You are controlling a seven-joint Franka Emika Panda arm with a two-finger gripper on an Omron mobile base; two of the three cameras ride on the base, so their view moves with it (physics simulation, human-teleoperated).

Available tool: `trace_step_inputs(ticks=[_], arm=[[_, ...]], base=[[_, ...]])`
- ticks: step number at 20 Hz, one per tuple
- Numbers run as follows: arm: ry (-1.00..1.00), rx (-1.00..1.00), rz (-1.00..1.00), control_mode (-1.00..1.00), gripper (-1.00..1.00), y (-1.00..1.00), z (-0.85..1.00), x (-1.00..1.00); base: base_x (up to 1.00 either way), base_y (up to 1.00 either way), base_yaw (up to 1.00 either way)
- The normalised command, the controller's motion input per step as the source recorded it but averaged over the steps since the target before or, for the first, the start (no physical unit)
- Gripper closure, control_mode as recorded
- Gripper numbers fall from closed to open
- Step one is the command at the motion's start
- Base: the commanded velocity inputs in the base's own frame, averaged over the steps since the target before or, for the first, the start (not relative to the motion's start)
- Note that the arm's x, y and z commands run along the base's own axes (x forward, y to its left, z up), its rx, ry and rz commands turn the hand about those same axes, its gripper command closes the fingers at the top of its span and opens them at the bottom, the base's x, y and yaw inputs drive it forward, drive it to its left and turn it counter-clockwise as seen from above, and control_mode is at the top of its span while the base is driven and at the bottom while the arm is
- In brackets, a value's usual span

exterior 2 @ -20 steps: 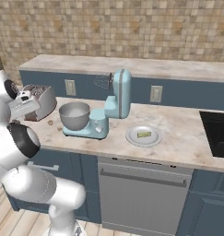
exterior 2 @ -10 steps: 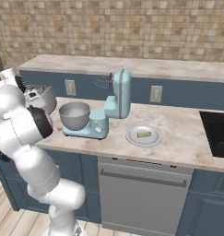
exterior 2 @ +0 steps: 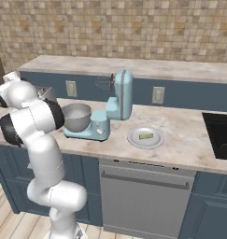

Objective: Add butter and sugar cubes to the stand mixer bowl and then turn on the stand mixer to begin making frosting.

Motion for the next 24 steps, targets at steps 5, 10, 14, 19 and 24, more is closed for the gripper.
trace_step_inputs(ticks=[5,10,14,19,24], arm=[[0.09,-0.01,0.11,-1.0,-1.0,0.1,-0.27,0.37],[0.07,0.0,0.1,-1.0,-1.0,0.1,-0.18,0.33],[0.03,0.0,0.07,-1.0,-1.0,0.12,-0.18,0.34],[0.0,0.0,0.04,-1.0,-1.0,0.01,-0.21,0.29],[0.0,0.0,0.02,-1.0,-1.0,0.0,-0.25,0.25]], base=[[0.0,0.0,0.0],[0.0,0.0,0.0],[0.0,0.0,0.0],[0.0,0.0,0.0],[0.0,0.0,0.0]])
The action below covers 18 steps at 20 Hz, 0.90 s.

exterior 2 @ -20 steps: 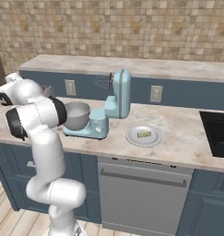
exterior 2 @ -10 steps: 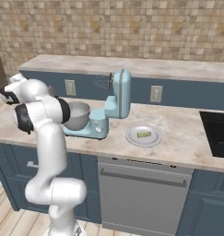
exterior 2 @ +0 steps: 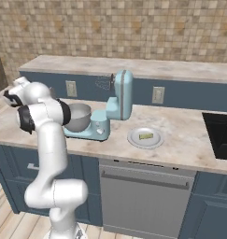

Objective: Add butter and sugar cubes to the stand mixer bowl and then turn on the stand mixer to begin making frosting.

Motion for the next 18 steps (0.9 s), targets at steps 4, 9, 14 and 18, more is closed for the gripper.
trace_step_inputs(ticks=[4,9,14,18], arm=[[0.0,0.0,0.01,-1.0,-1.0,0.0,-0.27,0.17],[0.0,0.0,0.01,-1.0,-1.0,0.0,-0.23,0.14],[0.0,0.0,0.01,-1.0,-1.0,0.0,-0.16,0.19],[0.0,0.0,0.0,-1.0,-1.0,0.0,-0.15,0.23]], base=[[0.0,0.0,0.0],[0.0,0.0,0.0],[0.0,0.0,0.0],[0.0,0.0,0.0]])
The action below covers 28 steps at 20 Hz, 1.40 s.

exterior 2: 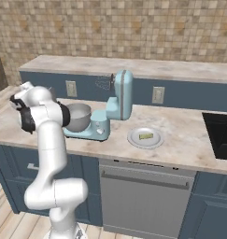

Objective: Add butter and sugar cubes to the stand mixer bowl and then turn on the stand mixer to begin making frosting.

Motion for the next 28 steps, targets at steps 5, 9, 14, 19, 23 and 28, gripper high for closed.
trace_step_inputs(ticks=[5,9,14,19,23,28], arm=[[0.0,0.0,0.01,-1.0,-1.0,0.0,-0.15,0.24],[0.0,0.0,0.02,-1.0,-1.0,0.0,-0.14,0.22],[0.02,0.0,0.02,-1.0,-1.0,0.0,-0.15,0.23],[0.02,0.0,0.02,-1.0,-1.0,0.01,-0.14,0.14],[0.01,0.0,0.02,-1.0,-1.0,0.04,-0.11,0.09],[0.03,0.0,0.03,-1.0,-1.0,0.11,-0.11,0.11]], base=[[0.0,0.0,0.0],[0.0,0.0,0.0],[0.0,0.0,0.0],[0.0,0.0,0.0],[0.0,0.0,0.0],[0.0,0.0,0.0]])
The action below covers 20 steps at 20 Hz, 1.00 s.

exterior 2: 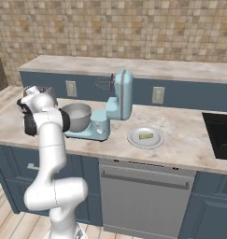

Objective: Add butter and sugar cubes to the stand mixer bowl and then turn on the stand mixer to begin making frosting.

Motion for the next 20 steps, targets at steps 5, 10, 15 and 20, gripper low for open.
trace_step_inputs(ticks=[5,10,15,20], arm=[[0.04,0.0,0.03,-1.0,-1.0,0.13,-0.1,0.08],[0.03,0.0,0.03,-1.0,-1.0,0.09,-0.14,0.13],[0.03,0.0,0.02,-1.0,-1.0,0.01,-0.15,0.03],[0.06,-0.01,0.0,-1.0,1.0,0.0,-0.14,0.0]], base=[[0.0,0.0,0.0],[0.0,0.0,0.0],[0.0,0.0,0.0],[0.0,0.0,0.0]])
